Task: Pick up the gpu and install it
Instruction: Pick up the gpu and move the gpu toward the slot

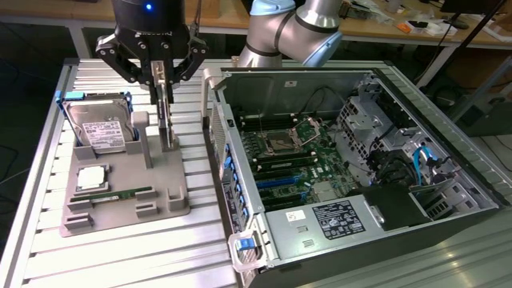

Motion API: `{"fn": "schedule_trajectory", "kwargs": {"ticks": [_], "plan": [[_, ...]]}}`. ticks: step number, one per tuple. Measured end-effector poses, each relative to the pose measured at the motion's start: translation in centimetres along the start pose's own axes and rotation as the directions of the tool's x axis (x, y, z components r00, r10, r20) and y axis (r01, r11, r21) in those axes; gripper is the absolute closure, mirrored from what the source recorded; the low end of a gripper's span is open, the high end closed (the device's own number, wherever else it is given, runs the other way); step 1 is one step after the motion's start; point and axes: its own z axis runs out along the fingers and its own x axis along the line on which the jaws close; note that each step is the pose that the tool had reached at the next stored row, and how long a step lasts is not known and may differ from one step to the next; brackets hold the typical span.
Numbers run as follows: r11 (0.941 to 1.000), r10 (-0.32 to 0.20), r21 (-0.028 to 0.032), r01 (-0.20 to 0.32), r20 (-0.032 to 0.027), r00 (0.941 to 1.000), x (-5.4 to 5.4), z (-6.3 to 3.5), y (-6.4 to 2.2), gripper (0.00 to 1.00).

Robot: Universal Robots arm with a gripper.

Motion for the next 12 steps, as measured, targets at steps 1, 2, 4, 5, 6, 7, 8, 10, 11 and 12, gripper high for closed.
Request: {"fn": "schedule_trajectory", "kwargs": {"ticks": [1, 2, 4, 5, 6, 7, 8, 10, 11, 12], "plan": [[1.0, 0.0, -0.0001, 0.0, 0.0001, 1.0, 0.0, 0.0, 0.0, 0.73], [1.0, 0.0, -0.0001, 0.0, 0.0001, 1.0, 0.0, 0.0, 0.0, 0.73], [1.0, 0.0, -0.0001, 0.0, 0.0, 1.0, 0.0, 0.0, 0.0, 0.73], [1.0, 0.0, 0.0, 0.0, -0.0001, 1.0, 0.0, -0.01, 0.0, 0.73], [1.0, 0.0, 0.0001, 0.0, -0.0001, 1.0, 0.0, -0.01, 0.0, 0.73], [1.0, 0.0, 0.0001, 0.0, 0.0, 1.0, 0.0, -0.08, 0.01, 0.73], [1.0, 0.0, 0.0003, 0.0, 0.0006, 1.0, 0.0, -0.15, 0.01, 0.73], [1.0, 0.0, 0.0001, 0.0, 0.0016, 1.0, 0.0, -0.57, 0.03, 0.73], [1.0, 0.0, 0.0001, 0.0, 0.0018, 1.0, 0.0, -0.85, 0.04, 0.73], [1.0, 0.0, 0.0001, 0.0, 0.0018, 1.0, 0.0, -1.16, 0.06, 0.73]]}}
